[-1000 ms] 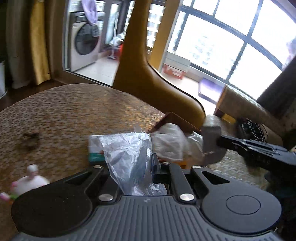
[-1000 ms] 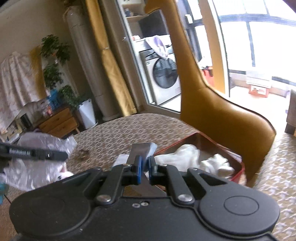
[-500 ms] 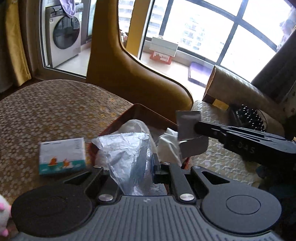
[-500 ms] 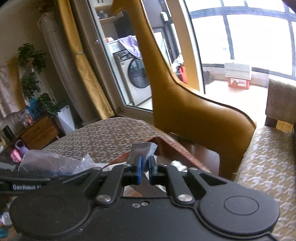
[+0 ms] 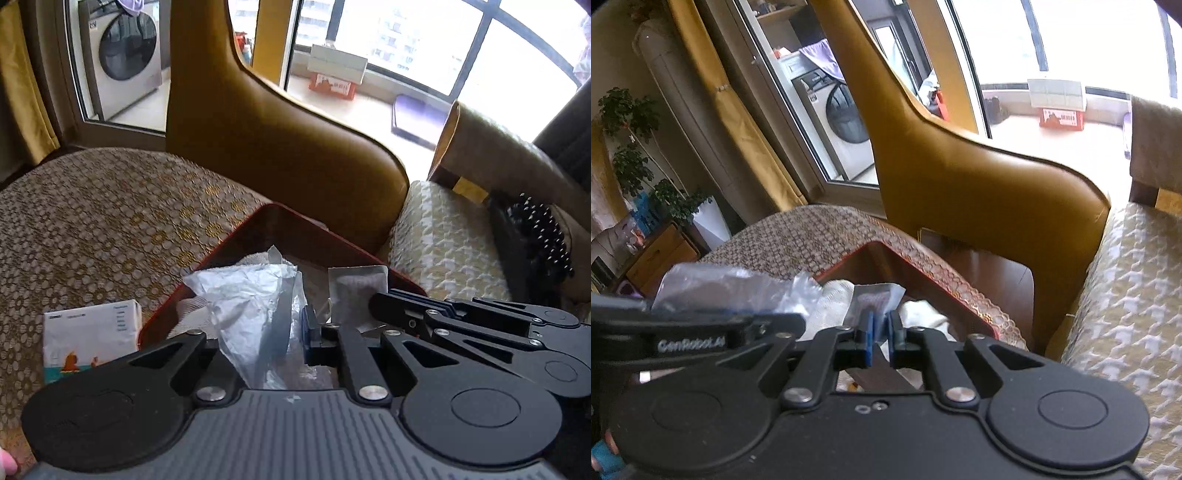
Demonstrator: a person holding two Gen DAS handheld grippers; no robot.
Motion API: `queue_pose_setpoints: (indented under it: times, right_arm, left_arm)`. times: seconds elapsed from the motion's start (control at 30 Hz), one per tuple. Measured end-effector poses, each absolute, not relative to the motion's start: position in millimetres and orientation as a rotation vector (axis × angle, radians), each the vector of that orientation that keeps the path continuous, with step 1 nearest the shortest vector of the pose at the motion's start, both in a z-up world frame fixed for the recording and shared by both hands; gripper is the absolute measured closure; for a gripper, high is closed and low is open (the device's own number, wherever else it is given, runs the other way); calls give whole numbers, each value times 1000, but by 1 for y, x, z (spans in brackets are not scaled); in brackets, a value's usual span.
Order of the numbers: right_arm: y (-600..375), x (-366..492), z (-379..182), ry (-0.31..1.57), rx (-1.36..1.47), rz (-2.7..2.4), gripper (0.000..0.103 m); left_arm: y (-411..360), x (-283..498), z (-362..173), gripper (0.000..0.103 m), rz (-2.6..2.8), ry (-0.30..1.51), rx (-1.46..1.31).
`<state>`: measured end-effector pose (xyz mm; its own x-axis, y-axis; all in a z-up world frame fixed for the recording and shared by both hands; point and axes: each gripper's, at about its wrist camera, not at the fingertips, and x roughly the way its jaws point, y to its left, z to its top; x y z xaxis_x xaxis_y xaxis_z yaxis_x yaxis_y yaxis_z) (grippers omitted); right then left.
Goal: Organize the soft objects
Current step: 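Carry the plastic bag and sachet over the red tin box and lower them inside, then open both grippers to release the bag and sachet into the box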
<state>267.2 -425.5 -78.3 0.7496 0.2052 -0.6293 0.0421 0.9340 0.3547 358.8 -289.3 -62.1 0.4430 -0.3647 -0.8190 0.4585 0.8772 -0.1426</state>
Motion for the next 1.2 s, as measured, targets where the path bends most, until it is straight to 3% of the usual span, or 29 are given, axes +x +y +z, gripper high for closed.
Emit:
queue_pose_setpoints:
  times: [0.73,0.87,0.93,1.1,1.17,1.2]
  right_arm:
    - [-425,273,-106,760,315,74,85]
    - [-419,274,-108,767,264,78,83]
    - [-416,273,-105,759,227,66,79]
    - [-407,255,-84,677,164,103,39]
    - [-400,249,-79,664,128,129,41]
    - [-396,248,-79,666,115,135,36]
  left_arm:
    - [-275,379,-96,93,-553,1057,-18]
    - [-272,381,-99,86,-555,1059,-54]
    - [-273,382,-100,84,-547,1060,-48]
    - [-270,382,-99,82,-548,1052,-83]
    - [-267,383,-98,70,-551,1050,-108]
    - [-266,383,-98,47,-559,1051,-123]
